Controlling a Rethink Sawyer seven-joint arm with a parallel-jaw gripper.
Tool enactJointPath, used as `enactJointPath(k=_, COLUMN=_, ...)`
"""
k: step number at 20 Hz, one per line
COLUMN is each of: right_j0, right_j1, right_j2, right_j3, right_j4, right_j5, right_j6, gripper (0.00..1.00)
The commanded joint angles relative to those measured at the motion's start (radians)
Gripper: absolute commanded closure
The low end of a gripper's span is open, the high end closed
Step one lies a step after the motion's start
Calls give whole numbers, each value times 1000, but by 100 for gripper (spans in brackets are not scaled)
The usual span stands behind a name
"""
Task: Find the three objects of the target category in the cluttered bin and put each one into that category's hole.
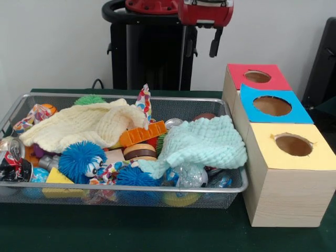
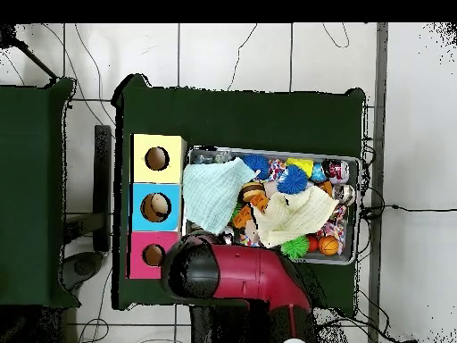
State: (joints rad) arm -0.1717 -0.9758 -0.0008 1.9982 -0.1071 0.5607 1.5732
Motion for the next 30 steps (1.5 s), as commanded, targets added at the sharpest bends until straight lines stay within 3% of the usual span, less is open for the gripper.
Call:
enactJointPath(k=1, right_j0=-54, right_j1=70, right_j2=54, right_j3=-77, right_j4=-65, right_j5=-48, right_j6=31, gripper=0)
enactJointPath(k=9, right_j0=-83, right_j1=84, right_j2=55, right_j3=-70, right_j4=-88, right_j5=-47, right_j6=25, gripper=0)
enactJointPath(k=17, right_j0=-141, right_j1=126, right_j2=81, right_j3=-103, right_j4=-113, right_j5=-38, right_j6=-16, gripper=0)
enactJointPath(k=30, right_j0=-170, right_j1=183, right_j2=96, right_j3=-147, right_j4=-153, right_j5=-69, right_j6=1, gripper=0)
